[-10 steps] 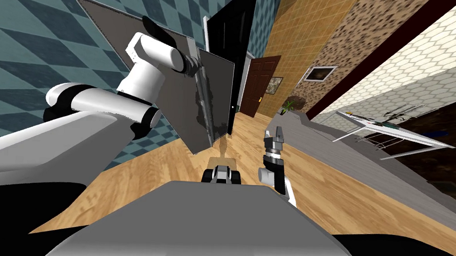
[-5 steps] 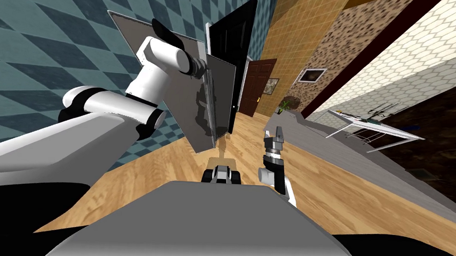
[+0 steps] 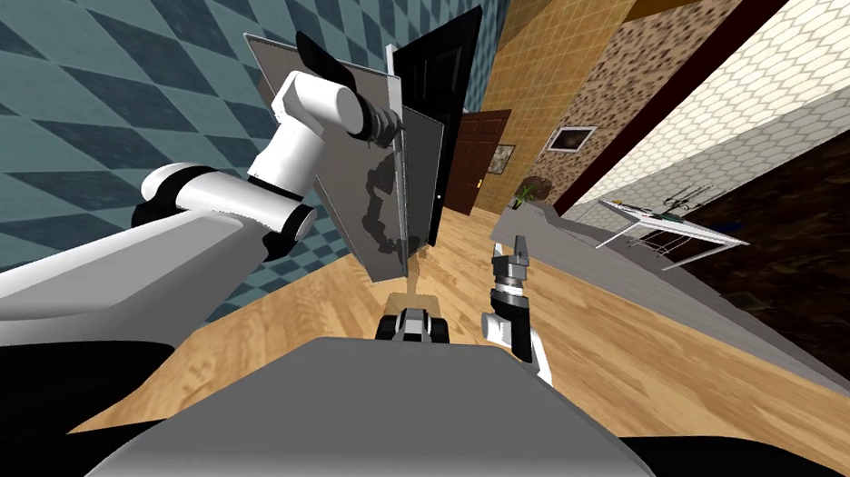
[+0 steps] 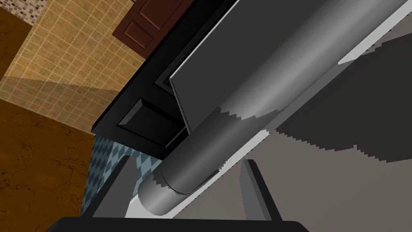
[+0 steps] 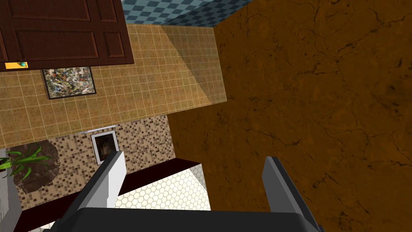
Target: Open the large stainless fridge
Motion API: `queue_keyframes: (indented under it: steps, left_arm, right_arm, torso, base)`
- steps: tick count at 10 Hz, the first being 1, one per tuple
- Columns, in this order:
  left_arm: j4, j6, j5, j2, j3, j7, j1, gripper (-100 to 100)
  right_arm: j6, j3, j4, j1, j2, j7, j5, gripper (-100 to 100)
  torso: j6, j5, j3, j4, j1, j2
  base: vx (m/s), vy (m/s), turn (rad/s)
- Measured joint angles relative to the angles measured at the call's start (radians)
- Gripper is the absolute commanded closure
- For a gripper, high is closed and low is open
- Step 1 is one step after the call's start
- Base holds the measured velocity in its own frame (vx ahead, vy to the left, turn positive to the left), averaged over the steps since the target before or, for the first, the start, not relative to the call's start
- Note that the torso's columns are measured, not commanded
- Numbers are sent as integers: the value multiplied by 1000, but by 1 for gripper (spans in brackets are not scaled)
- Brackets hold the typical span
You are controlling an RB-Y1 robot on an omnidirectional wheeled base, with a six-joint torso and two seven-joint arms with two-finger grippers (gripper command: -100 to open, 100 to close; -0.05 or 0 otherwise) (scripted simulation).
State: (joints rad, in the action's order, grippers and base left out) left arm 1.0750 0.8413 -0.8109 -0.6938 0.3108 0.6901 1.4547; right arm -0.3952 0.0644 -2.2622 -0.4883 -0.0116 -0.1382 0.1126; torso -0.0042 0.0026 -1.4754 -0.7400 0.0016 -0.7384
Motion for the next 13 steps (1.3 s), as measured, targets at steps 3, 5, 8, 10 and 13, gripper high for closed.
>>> queue_keyframes:
  steps: [3,5,8,10,13]
  left_arm:
    - [49,8,-54,14,3,13,-5,100]
    - [70,12,-70,28,10,14,-6,100]
    - [97,17,-129,53,17,39,-3,100]
    - [148,21,-162,68,21,38,-5,100]
    - [178,19,-235,96,26,70,-3,-100]
  right_arm:
    - [0,0,0,0,0,0,0,0]
    - [0,0,0,0,0,0,0,0]
    - [0,0,0,0,0,0,0,0]
    - [0,0,0,0,0,0,0,0]
    - [0,0,0,0,0,0,0,0]
  torso:
    - [5,-1,1,1,2,-3]
    - [7,-3,0,1,-1,0]
    - [4,-1,-2,1,1,3]
    - [3,0,1,1,2,-2]
    - [3,0,1,2,3,-1]
  base:
    - [-100,148,-58]
    - [-78,188,-65]
    - [-43,231,-66]
    - [-106,212,-70]
    - [-65,213,-28]
